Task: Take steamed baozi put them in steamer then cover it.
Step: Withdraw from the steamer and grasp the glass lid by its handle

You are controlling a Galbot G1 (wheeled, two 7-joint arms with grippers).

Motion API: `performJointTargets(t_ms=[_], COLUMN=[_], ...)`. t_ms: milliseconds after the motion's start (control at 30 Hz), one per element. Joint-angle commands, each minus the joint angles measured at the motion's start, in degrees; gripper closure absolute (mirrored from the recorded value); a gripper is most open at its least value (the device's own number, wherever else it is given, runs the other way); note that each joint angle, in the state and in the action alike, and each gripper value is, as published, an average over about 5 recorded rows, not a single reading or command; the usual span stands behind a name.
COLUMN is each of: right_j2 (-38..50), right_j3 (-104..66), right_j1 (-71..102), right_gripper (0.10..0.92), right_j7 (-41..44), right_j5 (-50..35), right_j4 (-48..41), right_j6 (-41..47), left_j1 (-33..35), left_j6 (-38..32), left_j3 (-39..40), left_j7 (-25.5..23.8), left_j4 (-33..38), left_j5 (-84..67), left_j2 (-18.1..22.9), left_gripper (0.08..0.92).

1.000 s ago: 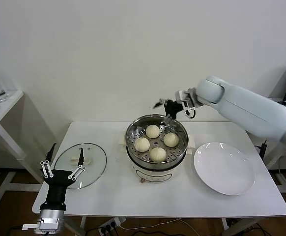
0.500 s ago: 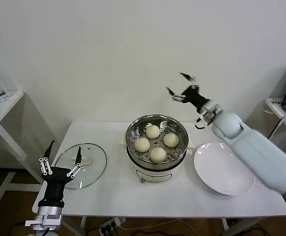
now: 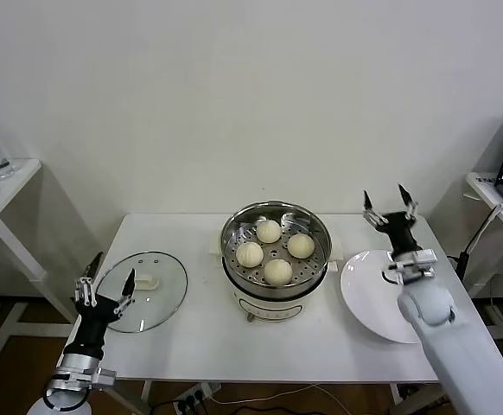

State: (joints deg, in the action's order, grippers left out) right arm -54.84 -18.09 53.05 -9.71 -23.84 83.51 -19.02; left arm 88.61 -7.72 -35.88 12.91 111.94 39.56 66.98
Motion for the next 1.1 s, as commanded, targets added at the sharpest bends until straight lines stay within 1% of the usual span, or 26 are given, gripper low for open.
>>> performJointTargets(t_ms=[33,200,400,700,1100], right_j2=[-6.91,-8.29,-9.03,-10.12,-10.93], right_j3=[-14.57,-15.15,-15.23,-14.62,-13.97], right_j1=[18.71,19.81,20.02,19.76,19.25], right_gripper=[0.203,0.203,0.203,0.203,0.203], right_j7=[-1.33,-0.83,-0.78,-0.79,-0.49], right_j5=[0.61,1.04,2.06,3.50,4.88], right_j4=[2.84,3.45,3.66,3.69,3.04], right_j6=[-2.50,-2.66,-2.64,-2.45,-2.57], left_j1=[-5.46,-10.33,-15.11,-19.74,-22.88], left_j6=[-3.54,-3.64,-3.06,-2.81,-2.51], left_j3=[1.48,3.25,4.88,7.29,7.77], left_j7=[0.99,2.67,3.56,4.81,6.69], left_j4=[-17.21,-24.08,-29.53,-35.33,-40.24], left_j5=[17.12,23.15,26.91,28.89,29.34], left_j2=[-1.87,-1.71,-1.98,-1.64,-0.87], left_gripper=[0.177,0.177,0.177,0.177,0.177])
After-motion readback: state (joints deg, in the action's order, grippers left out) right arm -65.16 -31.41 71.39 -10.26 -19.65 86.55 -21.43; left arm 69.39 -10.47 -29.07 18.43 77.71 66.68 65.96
